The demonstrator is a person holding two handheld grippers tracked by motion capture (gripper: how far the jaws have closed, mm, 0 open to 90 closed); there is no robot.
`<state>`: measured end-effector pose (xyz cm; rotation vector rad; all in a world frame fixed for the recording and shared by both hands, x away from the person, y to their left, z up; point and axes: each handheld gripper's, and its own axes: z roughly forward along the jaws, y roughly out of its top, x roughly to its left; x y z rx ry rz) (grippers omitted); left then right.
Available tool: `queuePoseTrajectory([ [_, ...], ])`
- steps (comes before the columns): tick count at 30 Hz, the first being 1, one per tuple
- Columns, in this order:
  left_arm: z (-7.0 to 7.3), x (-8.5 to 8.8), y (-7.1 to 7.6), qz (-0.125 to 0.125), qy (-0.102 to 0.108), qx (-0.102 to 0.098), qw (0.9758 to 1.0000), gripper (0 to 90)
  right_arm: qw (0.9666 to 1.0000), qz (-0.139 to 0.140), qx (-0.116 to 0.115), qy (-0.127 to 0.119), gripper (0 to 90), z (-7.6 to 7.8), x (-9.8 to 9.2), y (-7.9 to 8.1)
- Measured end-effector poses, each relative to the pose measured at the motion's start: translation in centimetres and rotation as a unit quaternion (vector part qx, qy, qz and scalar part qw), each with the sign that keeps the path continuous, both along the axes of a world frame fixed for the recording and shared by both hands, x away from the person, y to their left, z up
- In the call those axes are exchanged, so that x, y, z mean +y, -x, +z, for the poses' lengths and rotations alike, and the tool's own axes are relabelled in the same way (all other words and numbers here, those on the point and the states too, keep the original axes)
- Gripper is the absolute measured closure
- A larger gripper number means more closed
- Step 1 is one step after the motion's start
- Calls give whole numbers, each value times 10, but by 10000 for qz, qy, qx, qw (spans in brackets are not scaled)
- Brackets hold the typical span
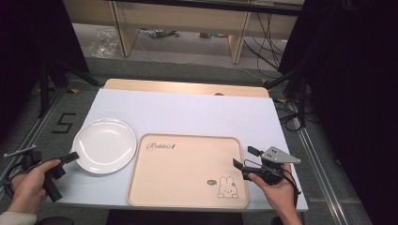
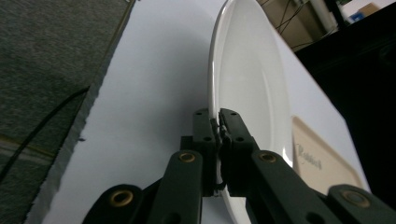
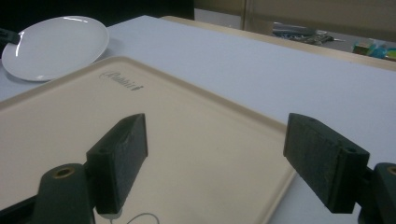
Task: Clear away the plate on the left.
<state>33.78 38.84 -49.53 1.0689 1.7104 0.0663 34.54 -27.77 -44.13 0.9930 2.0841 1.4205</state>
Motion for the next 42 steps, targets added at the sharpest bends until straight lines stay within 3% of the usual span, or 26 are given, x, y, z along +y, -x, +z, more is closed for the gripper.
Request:
queuePoseTrajectory([
  [2, 1, 0, 0, 2, 157, -126, 9998, 874, 10000, 5, 8, -4, 226, 0, 0, 0],
  [5, 2, 1, 0, 26, 151, -15, 9999, 876, 10000, 2, 10, -4, 226, 0, 0, 0],
  [6, 0, 1, 0, -8, 308, -165, 9994, 876, 10000, 2, 10, -3, 226, 0, 0, 0],
  [7, 0, 1, 0, 3, 325, -154, 9994, 876, 10000, 2, 16, -3, 226, 0, 0, 0],
  [10, 1, 1, 1, 13, 314, -202, 9993, 876, 10000, 1, 14, -4, 226, 0, 0, 0],
  [11, 5, 0, 1, 24, 118, -97, 9999, 875, 10000, 0, 15, -1, 226, 0, 0, 0],
  [13, 5, 0, 1, 30, 123, -122, 9998, 875, 10000, 2, 18, -2, 226, 0, 0, 0],
  [14, 4, -1, 1, -9, 273, -287, 9992, 875, 10000, -1, 20, -2, 226, 0, 0, 0],
  [16, 6, -1, 2, 15, 179, -139, 9997, 873, 10000, 4, 9, 4, 226, 0, 0, 0],
  [27, 7, 0, 2, 96, 323, -220, 9992, 872, 9999, -10, 92, 59, 227, 1, -1, 0],
  [38, 10, -1, 4, 15, 363, -351, 9987, 872, 9999, -9, 86, 59, 226, 1, -1, 0],
  [42, 11, -3, 4, 8, 470, -344, 9983, 873, 10000, -14, 68, 29, 226, 1, -1, 0],
])
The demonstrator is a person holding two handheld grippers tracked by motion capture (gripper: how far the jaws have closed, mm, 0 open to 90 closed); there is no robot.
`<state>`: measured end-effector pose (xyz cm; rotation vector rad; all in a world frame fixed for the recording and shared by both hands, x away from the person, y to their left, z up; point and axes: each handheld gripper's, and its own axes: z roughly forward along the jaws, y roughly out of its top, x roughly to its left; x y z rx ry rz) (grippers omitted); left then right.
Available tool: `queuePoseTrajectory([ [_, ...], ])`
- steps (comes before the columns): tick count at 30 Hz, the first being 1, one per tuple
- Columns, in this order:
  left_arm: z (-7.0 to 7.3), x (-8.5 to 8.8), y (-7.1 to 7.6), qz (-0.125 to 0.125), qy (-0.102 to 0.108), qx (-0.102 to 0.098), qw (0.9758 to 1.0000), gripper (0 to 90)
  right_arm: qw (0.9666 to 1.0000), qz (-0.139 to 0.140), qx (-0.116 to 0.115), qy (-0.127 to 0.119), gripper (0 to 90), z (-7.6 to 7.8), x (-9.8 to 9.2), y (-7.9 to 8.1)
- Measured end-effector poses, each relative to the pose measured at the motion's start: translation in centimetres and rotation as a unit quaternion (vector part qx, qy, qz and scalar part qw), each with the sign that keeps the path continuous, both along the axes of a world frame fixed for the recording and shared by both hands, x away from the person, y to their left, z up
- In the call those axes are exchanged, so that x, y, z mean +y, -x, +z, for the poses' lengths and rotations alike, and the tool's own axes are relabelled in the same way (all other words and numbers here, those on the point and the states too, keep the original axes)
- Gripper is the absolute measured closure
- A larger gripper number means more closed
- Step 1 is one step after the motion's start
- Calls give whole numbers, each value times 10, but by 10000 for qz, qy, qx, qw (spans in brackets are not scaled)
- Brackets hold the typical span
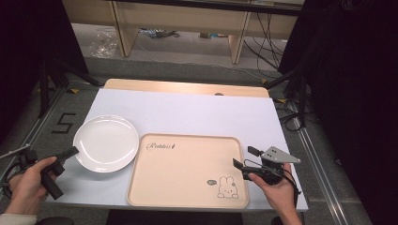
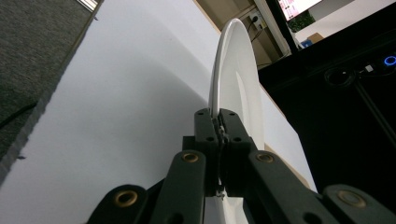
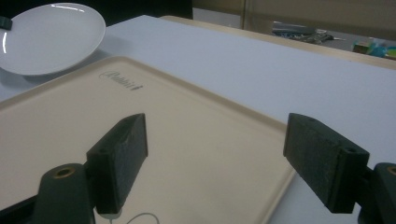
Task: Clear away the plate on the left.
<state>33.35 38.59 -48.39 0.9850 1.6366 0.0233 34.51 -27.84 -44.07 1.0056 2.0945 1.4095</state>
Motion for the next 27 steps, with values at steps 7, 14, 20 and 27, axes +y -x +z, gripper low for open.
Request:
queuePoseTrajectory([
  [7, 2, -2, 0, -26, 9, -43, 10000, 872, 10000, 6, -50, -40, 226, -1, 0, -1],
  [14, 5, -5, 0, -83, 44, -79, 9999, 872, 10000, -3, 14, 15, 227, 0, 0, 0],
  [20, 6, -7, 0, -118, 49, -70, 9999, 872, 10000, 0, -52, -39, 226, -1, 0, -1],
  [27, 4, -13, -2, -260, 265, -11, 9993, 876, 10000, 8, -17, -43, 226, 0, 0, 0],
])
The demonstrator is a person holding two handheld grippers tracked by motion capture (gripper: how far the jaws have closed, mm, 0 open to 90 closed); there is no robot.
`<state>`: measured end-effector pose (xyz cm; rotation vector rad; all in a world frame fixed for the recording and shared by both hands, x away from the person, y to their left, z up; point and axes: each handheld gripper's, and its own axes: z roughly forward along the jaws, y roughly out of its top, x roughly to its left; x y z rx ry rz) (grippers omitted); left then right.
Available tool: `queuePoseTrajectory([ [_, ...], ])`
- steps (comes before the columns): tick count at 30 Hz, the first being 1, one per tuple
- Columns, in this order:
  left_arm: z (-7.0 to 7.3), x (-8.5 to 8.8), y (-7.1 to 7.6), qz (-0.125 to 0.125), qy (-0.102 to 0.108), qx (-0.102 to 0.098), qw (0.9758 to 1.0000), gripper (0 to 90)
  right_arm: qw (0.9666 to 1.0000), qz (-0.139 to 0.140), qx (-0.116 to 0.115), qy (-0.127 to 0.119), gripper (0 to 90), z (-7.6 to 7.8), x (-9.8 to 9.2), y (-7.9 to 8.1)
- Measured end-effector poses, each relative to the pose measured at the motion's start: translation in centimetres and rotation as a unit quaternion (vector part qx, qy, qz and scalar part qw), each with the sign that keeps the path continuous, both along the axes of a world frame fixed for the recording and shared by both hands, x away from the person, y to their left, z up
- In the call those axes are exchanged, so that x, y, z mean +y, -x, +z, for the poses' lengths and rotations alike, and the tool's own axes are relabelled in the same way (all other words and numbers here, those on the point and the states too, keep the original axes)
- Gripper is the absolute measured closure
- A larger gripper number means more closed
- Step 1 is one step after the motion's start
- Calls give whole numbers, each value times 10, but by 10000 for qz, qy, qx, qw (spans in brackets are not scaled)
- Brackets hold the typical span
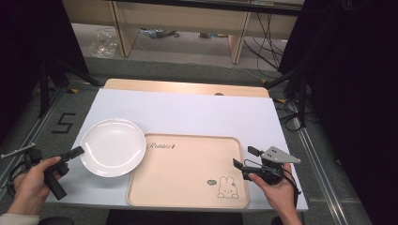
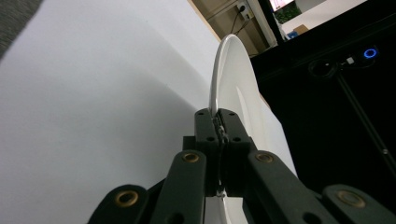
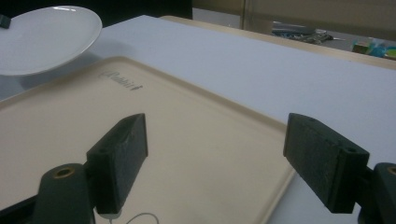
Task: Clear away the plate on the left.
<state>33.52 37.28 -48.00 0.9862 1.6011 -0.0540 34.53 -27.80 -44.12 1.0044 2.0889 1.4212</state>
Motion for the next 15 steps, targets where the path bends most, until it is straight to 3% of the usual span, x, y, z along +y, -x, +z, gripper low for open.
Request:
queuePoseTrajectory([
  [15, 6, -7, -2, -88, -101, -71, 9999, 875, 10000, 0, -39, 1, 227, 0, 0, 0],
])
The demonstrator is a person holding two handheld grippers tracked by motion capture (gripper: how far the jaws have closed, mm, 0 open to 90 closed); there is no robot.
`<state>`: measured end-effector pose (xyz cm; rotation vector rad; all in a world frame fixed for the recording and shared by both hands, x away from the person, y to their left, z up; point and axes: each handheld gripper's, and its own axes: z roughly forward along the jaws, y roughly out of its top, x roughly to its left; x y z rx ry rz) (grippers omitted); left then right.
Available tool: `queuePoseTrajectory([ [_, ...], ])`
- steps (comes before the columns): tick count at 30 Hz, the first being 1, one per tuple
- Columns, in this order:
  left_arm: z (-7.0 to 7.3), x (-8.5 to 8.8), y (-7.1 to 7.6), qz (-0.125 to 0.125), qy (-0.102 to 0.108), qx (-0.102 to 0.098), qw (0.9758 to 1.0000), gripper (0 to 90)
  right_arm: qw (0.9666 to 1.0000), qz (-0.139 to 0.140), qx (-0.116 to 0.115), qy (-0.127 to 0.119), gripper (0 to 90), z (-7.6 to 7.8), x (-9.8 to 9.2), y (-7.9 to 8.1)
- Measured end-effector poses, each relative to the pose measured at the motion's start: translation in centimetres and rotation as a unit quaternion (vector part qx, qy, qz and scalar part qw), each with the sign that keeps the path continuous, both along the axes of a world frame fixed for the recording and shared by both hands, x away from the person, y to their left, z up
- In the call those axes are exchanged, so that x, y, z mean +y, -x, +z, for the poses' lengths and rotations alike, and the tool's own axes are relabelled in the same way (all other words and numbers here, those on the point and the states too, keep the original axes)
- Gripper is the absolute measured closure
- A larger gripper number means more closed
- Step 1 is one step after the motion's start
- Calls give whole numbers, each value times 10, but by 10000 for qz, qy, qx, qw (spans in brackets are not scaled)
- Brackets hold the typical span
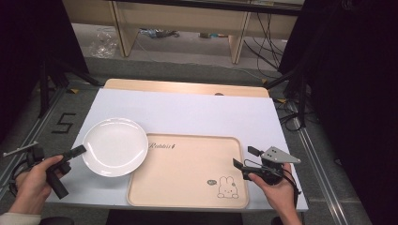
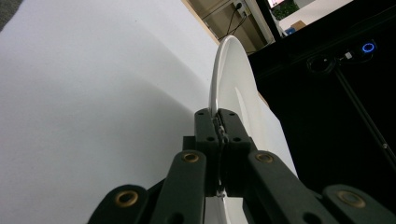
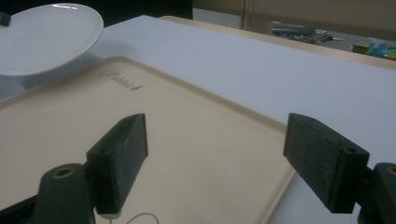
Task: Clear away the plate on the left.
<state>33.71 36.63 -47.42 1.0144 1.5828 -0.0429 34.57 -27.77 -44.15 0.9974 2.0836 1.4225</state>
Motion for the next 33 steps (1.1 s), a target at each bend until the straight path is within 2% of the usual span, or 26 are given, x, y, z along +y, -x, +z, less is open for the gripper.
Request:
queuePoseTrajectory([
  [11, 2, -6, -3, -113, -31, -22, 9999, 874, 10000, -1, -30, -6, 226, 0, 0, 0],
  [20, 4, -10, -4, -131, 34, -34, 9999, 874, 10000, -21, -81, 24, 227, 0, 0, 0],
  [22, 4, -10, -4, -139, 23, -25, 9999, 874, 10000, 14, 31, -49, 227, 0, 1, 1],
  [23, 4, -10, -4, -154, 12, -28, 9999, 874, 10000, -24, -90, 30, 226, 0, 0, 0],
  [24, 4, -10, -5, -153, 7, -27, 9999, 874, 10000, 3, -26, -16, 226, 0, 0, 0],
  [25, 4, -11, -5, -156, 22, -41, 9999, 874, 10000, -16, -88, 29, 227, 0, 0, 0],
  [26, 4, -11, -5, -158, 25, -42, 9999, 874, 10000, 17, 49, -56, 227, 0, 1, 1],
  [28, 4, -11, -5, -161, 38, -51, 9998, 874, 10000, 23, 29, -47, 227, 0, 0, 1],
  [29, 4, -11, -5, -166, 43, -58, 9998, 874, 9998, 11, 181, -27, 226, 1, 0, 2],
  [33, 4, -12, -5, -167, 65, -50, 9998, 874, 9999, 7, 132, 5, 227, 1, 0, 2],
])
